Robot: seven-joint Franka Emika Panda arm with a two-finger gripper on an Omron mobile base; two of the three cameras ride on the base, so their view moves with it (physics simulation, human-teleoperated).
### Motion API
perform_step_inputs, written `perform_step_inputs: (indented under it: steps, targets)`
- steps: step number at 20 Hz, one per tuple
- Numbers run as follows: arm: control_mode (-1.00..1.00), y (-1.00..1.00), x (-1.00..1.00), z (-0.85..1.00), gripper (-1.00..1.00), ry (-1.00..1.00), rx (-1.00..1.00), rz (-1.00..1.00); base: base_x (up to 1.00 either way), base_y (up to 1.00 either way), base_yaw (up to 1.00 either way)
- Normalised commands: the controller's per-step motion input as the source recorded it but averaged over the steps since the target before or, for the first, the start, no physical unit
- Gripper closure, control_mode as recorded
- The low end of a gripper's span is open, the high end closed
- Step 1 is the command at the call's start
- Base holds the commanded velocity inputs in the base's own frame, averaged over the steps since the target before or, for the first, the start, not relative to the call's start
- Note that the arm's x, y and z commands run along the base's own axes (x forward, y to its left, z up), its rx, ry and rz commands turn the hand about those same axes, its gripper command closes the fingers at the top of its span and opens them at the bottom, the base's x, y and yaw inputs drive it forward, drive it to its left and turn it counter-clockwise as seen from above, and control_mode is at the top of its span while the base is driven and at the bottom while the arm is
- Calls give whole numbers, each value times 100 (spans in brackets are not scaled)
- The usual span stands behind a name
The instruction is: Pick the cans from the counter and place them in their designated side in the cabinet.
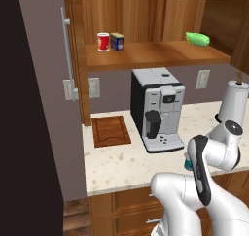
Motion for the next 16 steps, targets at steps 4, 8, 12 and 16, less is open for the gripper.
perform_step_inputs:
  steps: [4, 8, 12, 16]
  targets:
    - [-100, 25, 16, -30, -100, 0, -1, 0, 0, 0, 0]
    - [-100, 30, 17, -25, -100, 0, 0, 0, 0, 0, 0]
    - [-100, 24, 7, -33, -100, 0, -3, 0, 0, 0, 0]
    - [-100, 14, 0, -43, -100, 0, -7, 0, 0, 0, 0]
